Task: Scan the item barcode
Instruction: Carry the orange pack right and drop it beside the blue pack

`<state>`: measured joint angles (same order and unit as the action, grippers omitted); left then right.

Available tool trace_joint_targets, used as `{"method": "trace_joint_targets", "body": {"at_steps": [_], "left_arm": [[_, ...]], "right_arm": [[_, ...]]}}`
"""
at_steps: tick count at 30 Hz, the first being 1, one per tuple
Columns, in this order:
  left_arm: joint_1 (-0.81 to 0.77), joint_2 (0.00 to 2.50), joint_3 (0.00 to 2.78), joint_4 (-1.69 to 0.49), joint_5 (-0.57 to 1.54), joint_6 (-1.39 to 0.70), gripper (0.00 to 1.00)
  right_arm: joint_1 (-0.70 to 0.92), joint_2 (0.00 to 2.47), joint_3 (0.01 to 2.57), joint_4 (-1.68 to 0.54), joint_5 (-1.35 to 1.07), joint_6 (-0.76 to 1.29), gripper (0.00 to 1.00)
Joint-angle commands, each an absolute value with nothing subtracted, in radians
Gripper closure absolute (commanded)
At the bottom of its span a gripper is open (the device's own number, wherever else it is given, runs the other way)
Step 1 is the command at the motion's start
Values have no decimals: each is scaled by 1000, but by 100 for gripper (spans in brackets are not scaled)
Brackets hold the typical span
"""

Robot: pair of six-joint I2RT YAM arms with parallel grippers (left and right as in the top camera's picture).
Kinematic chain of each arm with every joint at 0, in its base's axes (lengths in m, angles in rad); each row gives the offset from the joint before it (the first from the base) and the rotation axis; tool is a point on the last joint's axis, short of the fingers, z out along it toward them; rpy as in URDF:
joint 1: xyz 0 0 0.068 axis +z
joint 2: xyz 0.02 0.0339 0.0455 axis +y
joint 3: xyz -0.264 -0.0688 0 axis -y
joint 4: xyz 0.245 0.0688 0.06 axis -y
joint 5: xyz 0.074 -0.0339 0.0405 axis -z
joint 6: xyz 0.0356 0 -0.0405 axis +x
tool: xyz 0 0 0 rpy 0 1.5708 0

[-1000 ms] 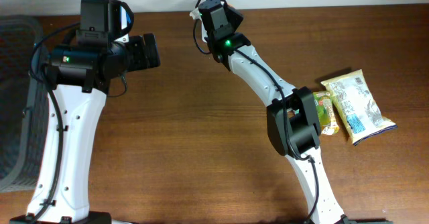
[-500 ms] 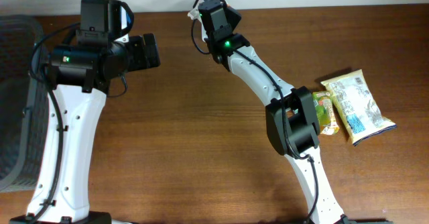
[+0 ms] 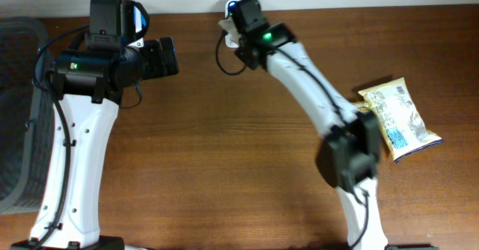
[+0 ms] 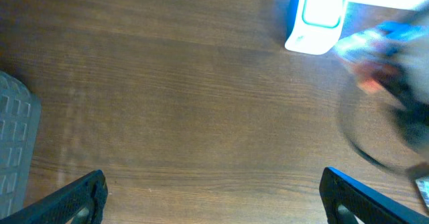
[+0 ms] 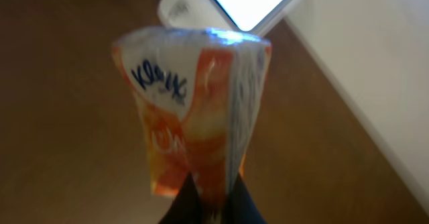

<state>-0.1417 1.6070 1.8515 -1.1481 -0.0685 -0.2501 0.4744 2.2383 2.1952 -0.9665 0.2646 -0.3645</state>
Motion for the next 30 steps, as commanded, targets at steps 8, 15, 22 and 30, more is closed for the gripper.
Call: {"method": "trace_joint_targets", "body": {"at_steps": [8,15,22,30], "left_arm": [[-141,1595,1856,-1146,-76,-237,1],[-141,1595,1856,-1146,-76,-237,1],[-141,1595,1856,-1146,-76,-237,1],[-141,1595,1856,-1146,-76,-237,1]], "right_arm": [[318,2081,2169,-1691,183,122,96],[107,2083,1881,-1621,175,133,83],[5,2080,1859,-1502,36,-2,39],[34,2012,2302,-1684,-55,-26,26]]}}
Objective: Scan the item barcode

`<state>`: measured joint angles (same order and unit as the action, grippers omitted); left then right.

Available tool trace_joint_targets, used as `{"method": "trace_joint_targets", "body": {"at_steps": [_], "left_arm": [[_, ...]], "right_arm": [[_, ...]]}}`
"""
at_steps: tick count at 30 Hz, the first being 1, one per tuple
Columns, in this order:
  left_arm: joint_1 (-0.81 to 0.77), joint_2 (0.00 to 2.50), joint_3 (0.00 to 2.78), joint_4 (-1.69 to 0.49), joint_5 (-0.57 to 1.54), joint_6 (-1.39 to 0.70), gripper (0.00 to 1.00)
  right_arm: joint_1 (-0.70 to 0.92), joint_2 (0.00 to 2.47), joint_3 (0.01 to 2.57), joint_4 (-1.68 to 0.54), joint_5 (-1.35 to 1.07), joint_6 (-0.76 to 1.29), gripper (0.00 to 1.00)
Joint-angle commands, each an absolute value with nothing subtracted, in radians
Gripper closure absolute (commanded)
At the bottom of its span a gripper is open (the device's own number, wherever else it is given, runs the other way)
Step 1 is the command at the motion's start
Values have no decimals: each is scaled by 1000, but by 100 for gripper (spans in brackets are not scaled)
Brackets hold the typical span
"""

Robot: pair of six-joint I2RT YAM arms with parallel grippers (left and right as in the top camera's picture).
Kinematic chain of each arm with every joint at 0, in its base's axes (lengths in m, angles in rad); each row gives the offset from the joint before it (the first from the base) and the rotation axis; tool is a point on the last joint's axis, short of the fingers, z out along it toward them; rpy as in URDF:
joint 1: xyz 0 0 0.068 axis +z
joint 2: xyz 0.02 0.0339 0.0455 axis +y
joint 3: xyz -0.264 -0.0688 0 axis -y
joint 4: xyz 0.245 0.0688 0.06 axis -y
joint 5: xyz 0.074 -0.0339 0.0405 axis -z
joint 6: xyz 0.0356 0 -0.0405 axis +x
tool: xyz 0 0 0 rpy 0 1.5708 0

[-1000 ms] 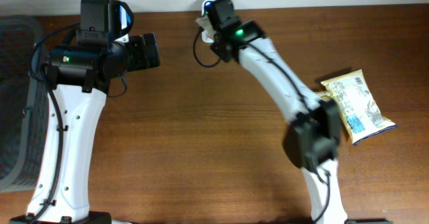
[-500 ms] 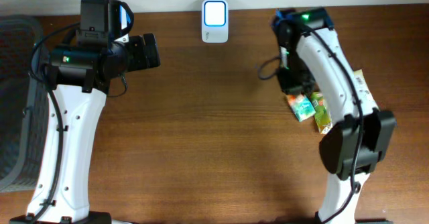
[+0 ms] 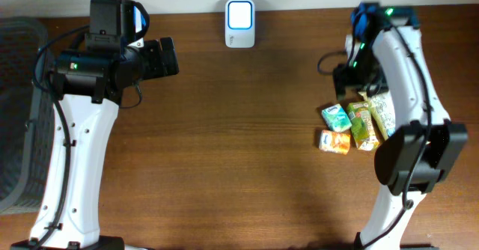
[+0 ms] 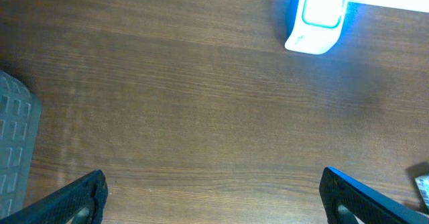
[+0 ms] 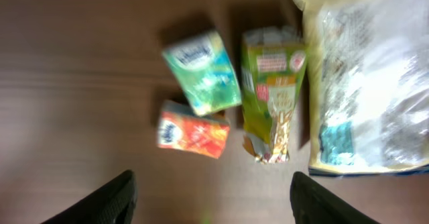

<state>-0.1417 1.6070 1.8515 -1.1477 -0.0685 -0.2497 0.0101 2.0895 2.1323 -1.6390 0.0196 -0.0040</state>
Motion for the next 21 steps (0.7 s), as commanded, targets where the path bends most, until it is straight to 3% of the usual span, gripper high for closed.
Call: {"method": "trace_joint_targets", "body": {"at_steps": [1,5,6,21], "left_arm": [[-141,1595,1856,-1146,-76,-237,1],[-141,1595,1856,-1146,-76,-237,1],[-141,1595,1856,-1146,-76,-237,1],[-141,1595,1856,-1146,-76,-237,1]], "right_arm": [[44,1994,2380,-1699,-70,-26,14],[88,1866,2563,-1699,-136,-18,8],[94,1828,2595,-1699,-136,-18,1],[98,1439,2629,-1699,-27,-30,1]]}}
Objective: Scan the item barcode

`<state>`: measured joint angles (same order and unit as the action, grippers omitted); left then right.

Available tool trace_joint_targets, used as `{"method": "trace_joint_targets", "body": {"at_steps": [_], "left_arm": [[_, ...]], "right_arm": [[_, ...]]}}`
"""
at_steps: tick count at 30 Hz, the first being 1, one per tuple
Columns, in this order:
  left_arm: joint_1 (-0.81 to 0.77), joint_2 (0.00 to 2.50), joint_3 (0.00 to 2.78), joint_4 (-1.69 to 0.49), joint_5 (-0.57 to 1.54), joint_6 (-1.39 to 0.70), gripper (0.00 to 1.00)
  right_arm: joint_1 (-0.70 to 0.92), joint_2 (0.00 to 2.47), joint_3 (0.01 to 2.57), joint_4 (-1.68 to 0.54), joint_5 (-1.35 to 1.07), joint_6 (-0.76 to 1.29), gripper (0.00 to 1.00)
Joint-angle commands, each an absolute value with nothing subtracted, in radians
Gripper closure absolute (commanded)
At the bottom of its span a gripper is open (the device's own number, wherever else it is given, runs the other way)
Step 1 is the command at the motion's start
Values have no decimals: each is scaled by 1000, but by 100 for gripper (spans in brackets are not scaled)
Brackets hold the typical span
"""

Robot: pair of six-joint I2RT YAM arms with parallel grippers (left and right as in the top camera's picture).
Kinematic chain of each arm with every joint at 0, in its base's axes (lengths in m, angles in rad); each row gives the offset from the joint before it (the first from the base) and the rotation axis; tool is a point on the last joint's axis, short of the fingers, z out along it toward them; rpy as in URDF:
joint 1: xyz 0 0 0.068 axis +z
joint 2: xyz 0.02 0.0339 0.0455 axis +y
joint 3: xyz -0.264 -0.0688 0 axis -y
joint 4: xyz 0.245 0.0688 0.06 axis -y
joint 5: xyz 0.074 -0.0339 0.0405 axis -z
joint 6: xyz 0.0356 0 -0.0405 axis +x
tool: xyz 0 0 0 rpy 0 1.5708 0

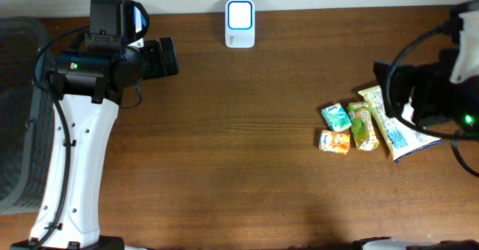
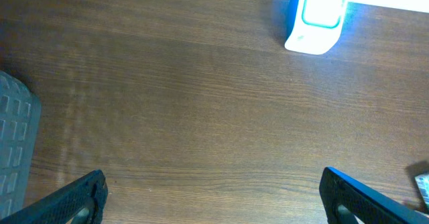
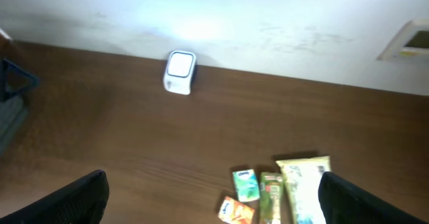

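The white scanner (image 1: 239,14) with a lit blue-white face stands at the table's back edge and also shows as the scanner (image 3: 179,72) and scanner (image 2: 316,16). At the right lie an orange tissue pack (image 1: 334,141), a teal pack (image 1: 337,117), a green packet (image 1: 364,126) and a large pale bag (image 1: 400,126). My right gripper (image 3: 214,200) is open and empty, high up and back from the items. My left gripper (image 2: 214,200) is open and empty over bare wood left of the scanner.
A grey basket (image 1: 15,115) stands at the table's left edge, and its corner shows as the basket (image 2: 13,143) in the left wrist view. A white wall runs behind the table, with a wall plate (image 3: 409,39) on it. The right arm (image 1: 438,93) overhangs the bag.
My right gripper, then open close above the four items, is now high and far back, so its camera takes in the whole table. The items and the left arm have not moved.
At first my right gripper held the orange tissue pack up before the scanner. Then the pack lay on the table beside the teal pack, with the gripper open above the group. Now the gripper is withdrawn to the right, empty. The left arm stayed still throughout.
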<state>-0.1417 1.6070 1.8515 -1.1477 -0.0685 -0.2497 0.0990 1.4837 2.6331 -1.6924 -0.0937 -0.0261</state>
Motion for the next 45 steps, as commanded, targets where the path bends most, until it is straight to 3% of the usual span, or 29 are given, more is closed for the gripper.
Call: {"method": "trace_joint_targets", "body": {"at_steps": [1,5,8,25,28,38,43,45], "left_arm": [[-141,1595,1856,-1146,-76,-237,1],[-141,1595,1856,-1146,-76,-237,1],[-141,1595,1856,-1146,-76,-237,1],[-141,1595,1856,-1146,-76,-237,1],[-141,1595,1856,-1146,-76,-237,1],[-143,1595,1856,-1146,-76,-237,1],[-143,1595,1856,-1146,-76,-237,1],[-143,1595,1856,-1146,-76,-237,1]], "right_arm": [[98,1416,2629,-1699,-15,-30,1],[68,1368,2570,-1698,16,-30,1],[32,1274,2376,-1610,12,-28,1],[-7,392,526,-52,-119,-142,1],[-7,302,320,105,-133,-141,1],[-6,20,7,145,-147,-119,1],[1,3,6,-75,-147,-110,1],[1,3,6,-67,-144,-104,1]]}}
